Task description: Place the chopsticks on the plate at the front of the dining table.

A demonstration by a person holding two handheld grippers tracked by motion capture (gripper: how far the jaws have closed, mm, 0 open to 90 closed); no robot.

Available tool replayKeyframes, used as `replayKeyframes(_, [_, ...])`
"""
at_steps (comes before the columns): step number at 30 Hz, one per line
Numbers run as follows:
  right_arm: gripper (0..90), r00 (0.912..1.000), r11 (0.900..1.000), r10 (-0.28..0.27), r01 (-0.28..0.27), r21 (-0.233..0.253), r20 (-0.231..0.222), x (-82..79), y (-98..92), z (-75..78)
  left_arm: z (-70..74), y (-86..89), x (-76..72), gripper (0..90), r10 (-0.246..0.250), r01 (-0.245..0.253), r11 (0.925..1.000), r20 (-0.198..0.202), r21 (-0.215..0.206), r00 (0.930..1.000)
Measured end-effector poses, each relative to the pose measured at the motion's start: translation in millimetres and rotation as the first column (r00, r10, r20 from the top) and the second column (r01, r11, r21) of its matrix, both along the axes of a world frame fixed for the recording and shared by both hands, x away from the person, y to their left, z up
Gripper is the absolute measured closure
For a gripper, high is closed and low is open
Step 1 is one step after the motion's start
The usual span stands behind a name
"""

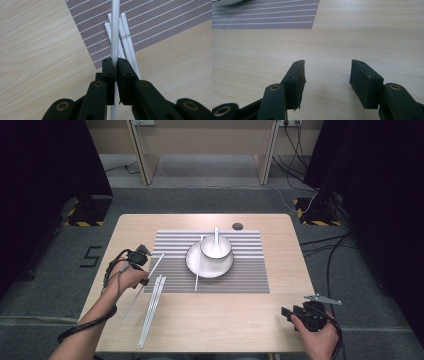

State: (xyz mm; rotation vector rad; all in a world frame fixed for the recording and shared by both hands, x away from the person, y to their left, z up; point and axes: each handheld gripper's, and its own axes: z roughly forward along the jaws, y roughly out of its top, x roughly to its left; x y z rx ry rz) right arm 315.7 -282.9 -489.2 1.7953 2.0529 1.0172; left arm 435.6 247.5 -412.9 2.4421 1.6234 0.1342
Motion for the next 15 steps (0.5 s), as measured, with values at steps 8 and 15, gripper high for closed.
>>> replayKeyframes(8, [46.1,1.0,1.0,0.0,0.0,0.0,0.0,0.0,0.0,0.1,-0.5,-2.9,1.4,84.5,0.003,-0.003,1.0,0.0,-0.008,1.0])
replayKeyframes(15, [46.1,1.0,1.0,0.0,0.0,0.0,0.001,0.1,0.0,-0.1,-0.9,-4.1,2.3,84.5,0.001,-0.001,1.0,-0.002,-0.006,1.0])
